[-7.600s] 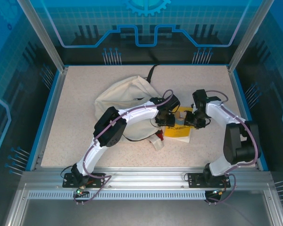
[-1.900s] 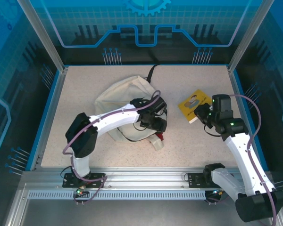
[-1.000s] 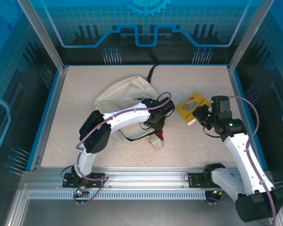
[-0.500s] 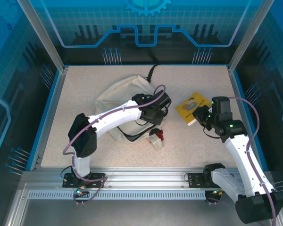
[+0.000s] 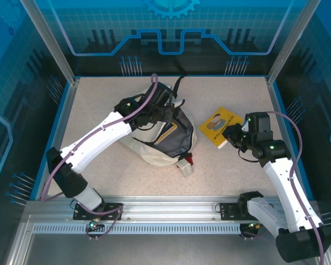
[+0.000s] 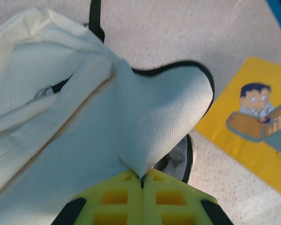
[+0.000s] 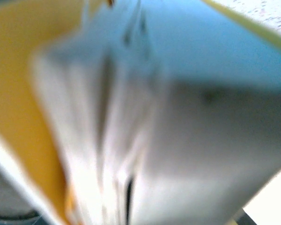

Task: Pack the student bag

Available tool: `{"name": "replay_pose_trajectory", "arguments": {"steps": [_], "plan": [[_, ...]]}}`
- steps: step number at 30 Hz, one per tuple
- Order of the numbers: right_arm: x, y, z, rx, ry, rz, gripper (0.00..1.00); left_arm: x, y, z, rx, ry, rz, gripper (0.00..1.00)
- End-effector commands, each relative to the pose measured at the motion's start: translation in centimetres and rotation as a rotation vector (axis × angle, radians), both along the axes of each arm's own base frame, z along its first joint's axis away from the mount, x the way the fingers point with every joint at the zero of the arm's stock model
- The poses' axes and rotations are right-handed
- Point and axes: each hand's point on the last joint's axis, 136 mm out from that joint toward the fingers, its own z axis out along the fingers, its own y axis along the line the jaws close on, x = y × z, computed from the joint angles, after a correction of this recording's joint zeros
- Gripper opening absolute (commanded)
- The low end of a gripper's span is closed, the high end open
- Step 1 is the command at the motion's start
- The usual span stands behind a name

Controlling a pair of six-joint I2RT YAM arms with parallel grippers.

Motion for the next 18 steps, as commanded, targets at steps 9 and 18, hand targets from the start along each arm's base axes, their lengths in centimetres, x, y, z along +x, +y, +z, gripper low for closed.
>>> {"name": "replay_pose_trajectory", "arguments": {"steps": [9,18], "plan": [[-1.0,5.5,7.5,0.033,-0.258,0.249,0.12,1.0,-0.6,5.2,-0.129,-0.161,0.003,0.00],[-0.2,11.0,7.2,0.150,-0.277,0.394,0.11,0.6,-1.2,3.9,-0.123,-0.109,-0.040,0.00]]}}
